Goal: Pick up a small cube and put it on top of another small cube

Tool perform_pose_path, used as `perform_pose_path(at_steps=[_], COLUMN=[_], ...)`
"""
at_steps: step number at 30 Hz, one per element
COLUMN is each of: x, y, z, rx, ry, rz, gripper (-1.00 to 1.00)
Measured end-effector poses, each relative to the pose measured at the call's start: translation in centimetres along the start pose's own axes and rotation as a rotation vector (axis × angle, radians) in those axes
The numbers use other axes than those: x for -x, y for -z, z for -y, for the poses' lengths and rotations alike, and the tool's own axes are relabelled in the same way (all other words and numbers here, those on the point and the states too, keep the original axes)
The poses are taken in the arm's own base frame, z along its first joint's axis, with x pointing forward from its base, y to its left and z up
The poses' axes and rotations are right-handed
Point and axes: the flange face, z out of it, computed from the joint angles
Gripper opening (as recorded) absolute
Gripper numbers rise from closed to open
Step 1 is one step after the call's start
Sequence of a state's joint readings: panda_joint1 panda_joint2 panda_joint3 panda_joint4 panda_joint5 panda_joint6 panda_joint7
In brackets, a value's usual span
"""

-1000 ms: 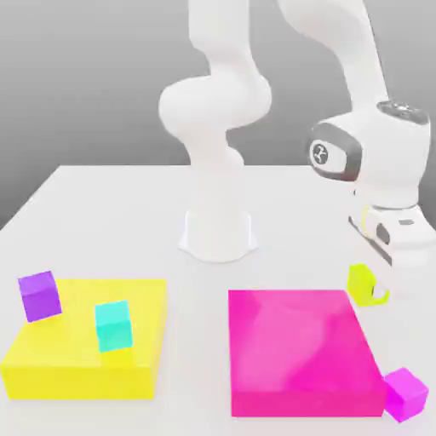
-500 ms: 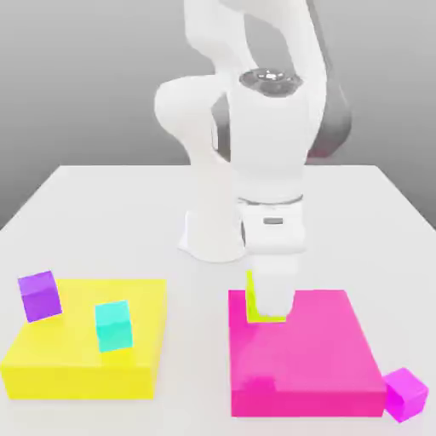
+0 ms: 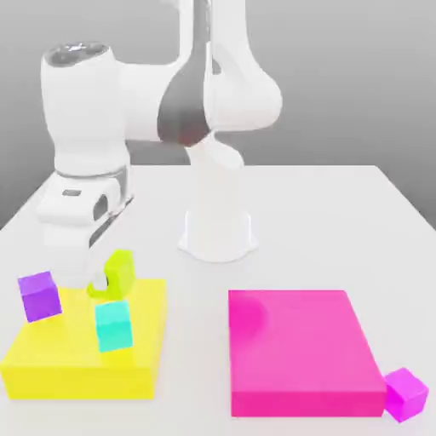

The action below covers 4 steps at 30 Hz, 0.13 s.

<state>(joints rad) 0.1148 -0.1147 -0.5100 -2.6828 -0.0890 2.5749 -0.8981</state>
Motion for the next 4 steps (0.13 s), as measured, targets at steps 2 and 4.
perform_pose_path(at_steps=[2,4], x=[0.23,0.23], y=[-1.44,-1.44], z=[-0.06,-0.06], rx=[0.006,0.006], ry=[-0.003,-0.003], rz=[0.004,0.004], gripper=[1.00,1.00])
